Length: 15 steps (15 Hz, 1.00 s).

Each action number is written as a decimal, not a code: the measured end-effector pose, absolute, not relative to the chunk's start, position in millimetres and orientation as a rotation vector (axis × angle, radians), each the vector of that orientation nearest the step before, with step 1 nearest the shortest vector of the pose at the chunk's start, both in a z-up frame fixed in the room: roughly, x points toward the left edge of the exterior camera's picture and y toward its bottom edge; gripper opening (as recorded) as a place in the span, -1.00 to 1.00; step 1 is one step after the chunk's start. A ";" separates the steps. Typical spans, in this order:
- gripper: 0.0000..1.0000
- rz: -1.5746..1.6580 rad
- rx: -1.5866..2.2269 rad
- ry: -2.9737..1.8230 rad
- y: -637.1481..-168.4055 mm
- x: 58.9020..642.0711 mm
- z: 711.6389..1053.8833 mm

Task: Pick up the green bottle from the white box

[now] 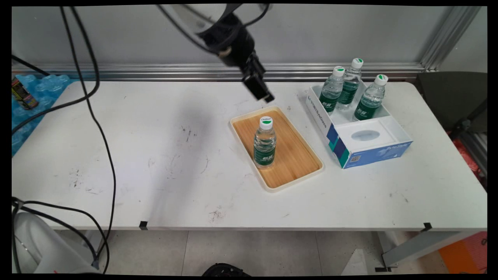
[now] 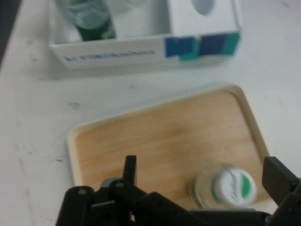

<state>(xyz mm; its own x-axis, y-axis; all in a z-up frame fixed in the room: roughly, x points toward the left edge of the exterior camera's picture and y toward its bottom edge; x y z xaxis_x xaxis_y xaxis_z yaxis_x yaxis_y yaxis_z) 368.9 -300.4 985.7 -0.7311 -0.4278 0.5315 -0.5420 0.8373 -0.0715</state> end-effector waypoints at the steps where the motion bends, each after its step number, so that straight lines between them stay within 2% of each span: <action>1: 1.00 0.312 0.747 -2.494 -306.1 365.7 989.6; 6: 1.00 0.323 0.890 -2.391 -344.1 338.2 986.3; 15: 1.00 0.345 0.986 -2.308 -414.0 273.7 913.0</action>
<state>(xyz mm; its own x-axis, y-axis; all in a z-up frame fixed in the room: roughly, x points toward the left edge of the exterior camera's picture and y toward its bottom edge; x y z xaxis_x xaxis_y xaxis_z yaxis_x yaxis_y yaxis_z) 273.7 -414.0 913.0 -0.5450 -0.5681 0.6166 -0.7234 0.6904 -0.0033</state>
